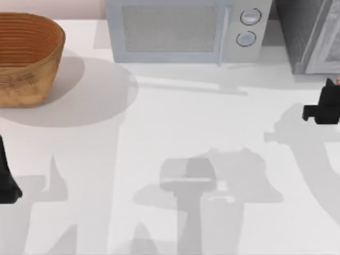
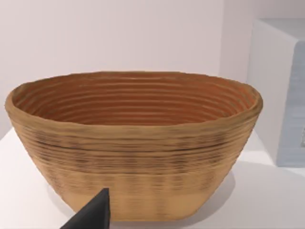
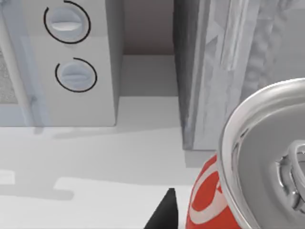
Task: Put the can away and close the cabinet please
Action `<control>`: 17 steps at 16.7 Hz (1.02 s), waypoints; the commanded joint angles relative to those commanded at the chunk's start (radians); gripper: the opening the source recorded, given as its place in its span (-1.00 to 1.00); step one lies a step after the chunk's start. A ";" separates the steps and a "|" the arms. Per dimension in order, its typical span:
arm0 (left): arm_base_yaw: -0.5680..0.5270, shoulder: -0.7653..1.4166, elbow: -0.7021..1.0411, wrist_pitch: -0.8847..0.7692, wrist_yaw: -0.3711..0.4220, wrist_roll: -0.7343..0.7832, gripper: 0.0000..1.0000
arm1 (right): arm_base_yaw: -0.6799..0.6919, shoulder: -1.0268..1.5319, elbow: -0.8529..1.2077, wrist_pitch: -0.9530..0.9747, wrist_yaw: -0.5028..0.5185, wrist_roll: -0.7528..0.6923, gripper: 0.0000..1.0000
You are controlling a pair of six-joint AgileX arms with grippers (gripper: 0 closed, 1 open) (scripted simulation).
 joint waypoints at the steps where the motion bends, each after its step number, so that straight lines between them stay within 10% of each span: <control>1: 0.000 0.000 0.000 0.000 0.000 0.000 1.00 | 0.000 -0.027 0.007 -0.028 -0.001 0.000 -1.00; 17: 0.000 0.000 0.000 0.000 0.000 0.000 1.00 | -0.103 -0.469 -0.140 -0.184 -0.106 -0.035 -1.00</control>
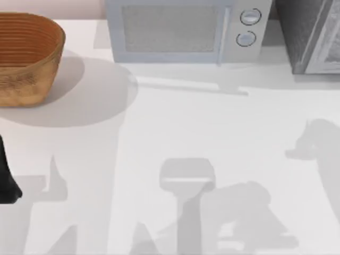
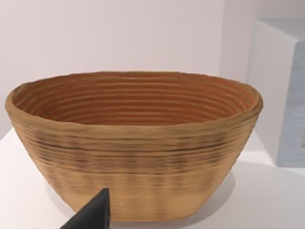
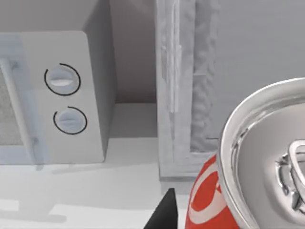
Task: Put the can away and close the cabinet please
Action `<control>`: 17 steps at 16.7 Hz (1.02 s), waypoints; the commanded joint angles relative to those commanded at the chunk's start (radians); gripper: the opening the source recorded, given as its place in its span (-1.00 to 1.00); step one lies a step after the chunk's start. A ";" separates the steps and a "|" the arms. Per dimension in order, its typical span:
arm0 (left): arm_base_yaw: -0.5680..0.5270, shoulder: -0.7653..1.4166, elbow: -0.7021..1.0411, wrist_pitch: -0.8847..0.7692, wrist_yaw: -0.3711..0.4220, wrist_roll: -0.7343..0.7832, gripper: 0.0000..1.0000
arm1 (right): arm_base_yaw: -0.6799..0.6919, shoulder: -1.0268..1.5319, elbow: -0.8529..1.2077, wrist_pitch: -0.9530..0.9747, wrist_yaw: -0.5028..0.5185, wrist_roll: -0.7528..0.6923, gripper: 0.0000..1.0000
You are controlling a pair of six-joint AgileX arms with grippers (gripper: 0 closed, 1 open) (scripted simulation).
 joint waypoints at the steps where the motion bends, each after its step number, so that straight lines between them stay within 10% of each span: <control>1: 0.000 0.000 0.000 0.000 0.000 0.000 1.00 | -0.019 -0.075 -0.029 -0.026 -0.018 -0.007 -1.00; 17: 0.000 0.000 0.000 0.000 0.000 0.000 1.00 | -0.204 -0.764 -0.307 -0.278 -0.205 -0.071 -1.00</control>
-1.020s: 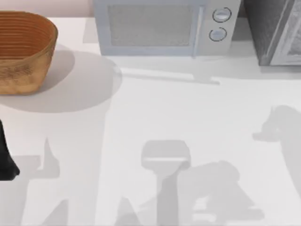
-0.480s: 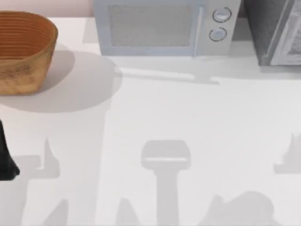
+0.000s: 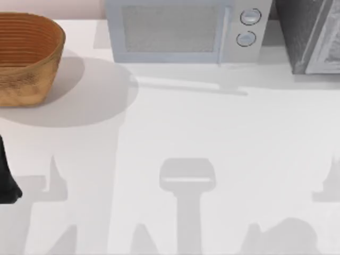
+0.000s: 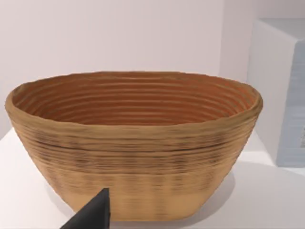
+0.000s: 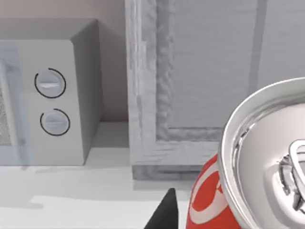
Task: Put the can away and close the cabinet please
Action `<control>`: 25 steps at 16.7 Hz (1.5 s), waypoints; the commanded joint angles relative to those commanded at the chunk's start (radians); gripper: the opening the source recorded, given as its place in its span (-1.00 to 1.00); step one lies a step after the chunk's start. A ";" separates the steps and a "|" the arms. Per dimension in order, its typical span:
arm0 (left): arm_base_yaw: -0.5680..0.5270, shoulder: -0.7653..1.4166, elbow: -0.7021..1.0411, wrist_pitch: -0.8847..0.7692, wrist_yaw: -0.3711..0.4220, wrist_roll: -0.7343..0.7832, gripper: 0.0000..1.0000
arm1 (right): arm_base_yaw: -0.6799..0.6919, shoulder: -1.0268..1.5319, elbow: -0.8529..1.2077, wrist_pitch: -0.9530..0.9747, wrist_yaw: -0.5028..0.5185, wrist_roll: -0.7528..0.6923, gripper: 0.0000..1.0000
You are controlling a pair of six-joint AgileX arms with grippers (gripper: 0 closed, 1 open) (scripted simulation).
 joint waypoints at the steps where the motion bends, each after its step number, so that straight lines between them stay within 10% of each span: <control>1: 0.000 0.000 0.000 0.000 0.000 0.000 1.00 | 0.003 0.004 0.003 0.002 0.001 0.002 -1.00; 8: 0.000 0.000 0.000 0.000 0.000 0.000 1.00 | 0.027 0.176 0.218 -0.053 0.026 0.004 -1.00; 25: 0.000 0.000 0.000 0.000 0.000 0.000 1.00 | 0.166 1.193 1.570 -0.377 0.176 0.017 -1.00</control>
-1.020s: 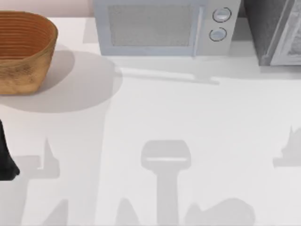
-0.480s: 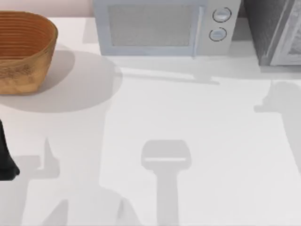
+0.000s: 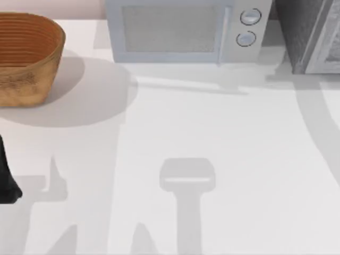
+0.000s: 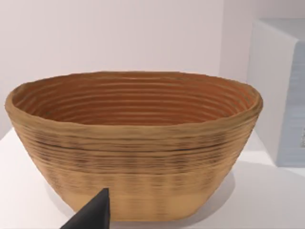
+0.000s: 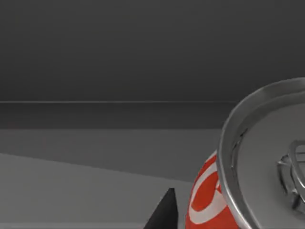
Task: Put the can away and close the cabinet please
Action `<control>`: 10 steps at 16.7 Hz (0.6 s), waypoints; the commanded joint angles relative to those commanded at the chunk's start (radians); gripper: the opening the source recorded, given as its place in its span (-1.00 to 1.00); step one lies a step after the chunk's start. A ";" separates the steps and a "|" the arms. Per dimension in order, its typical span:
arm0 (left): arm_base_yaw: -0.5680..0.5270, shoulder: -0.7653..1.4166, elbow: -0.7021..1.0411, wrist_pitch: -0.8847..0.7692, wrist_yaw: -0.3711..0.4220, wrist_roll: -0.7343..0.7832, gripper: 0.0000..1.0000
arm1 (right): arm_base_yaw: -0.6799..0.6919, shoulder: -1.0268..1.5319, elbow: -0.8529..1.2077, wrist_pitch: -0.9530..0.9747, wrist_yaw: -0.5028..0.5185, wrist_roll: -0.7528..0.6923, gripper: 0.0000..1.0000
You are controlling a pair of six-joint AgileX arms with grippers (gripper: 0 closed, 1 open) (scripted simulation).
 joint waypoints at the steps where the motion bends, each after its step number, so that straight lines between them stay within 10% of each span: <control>1: 0.000 0.000 0.000 0.000 0.000 0.000 1.00 | 0.005 0.039 0.051 -0.012 0.006 0.000 -1.00; 10: 0.000 0.000 0.000 0.000 0.000 0.000 1.00 | 0.015 0.134 0.173 -0.042 0.019 0.003 -1.00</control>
